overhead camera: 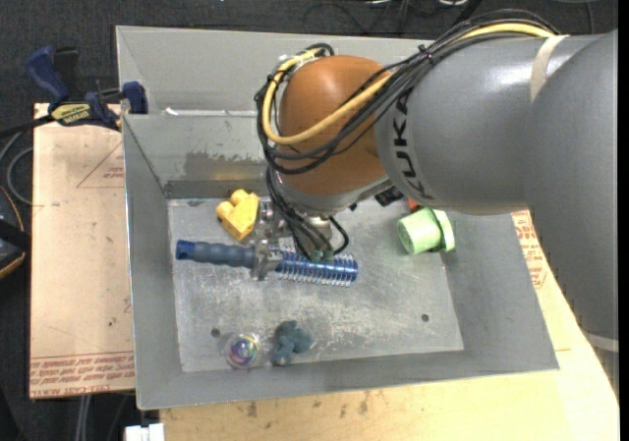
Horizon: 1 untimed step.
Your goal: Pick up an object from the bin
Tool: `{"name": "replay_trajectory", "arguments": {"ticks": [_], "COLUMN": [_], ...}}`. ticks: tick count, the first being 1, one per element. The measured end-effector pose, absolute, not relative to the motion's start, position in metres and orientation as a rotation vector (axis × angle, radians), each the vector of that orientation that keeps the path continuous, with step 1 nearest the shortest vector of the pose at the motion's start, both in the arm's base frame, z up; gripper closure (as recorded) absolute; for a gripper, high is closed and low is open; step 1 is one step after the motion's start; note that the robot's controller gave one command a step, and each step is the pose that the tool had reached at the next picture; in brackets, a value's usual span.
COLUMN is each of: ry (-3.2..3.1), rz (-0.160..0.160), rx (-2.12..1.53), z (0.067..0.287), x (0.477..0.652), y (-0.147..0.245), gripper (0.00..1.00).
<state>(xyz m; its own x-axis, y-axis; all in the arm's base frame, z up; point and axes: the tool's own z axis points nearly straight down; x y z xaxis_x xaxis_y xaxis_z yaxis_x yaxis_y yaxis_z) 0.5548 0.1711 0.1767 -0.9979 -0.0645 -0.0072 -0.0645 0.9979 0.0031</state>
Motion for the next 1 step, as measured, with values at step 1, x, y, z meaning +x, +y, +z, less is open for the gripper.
{"name": "replay_trajectory", "arguments": {"ticks": [1], "ry": [3.132], "rz": [0.006], "rx": [-0.085], "z": [0.2469], "x": [0.5489], "y": [0.1910], "gripper": [1.00]}}
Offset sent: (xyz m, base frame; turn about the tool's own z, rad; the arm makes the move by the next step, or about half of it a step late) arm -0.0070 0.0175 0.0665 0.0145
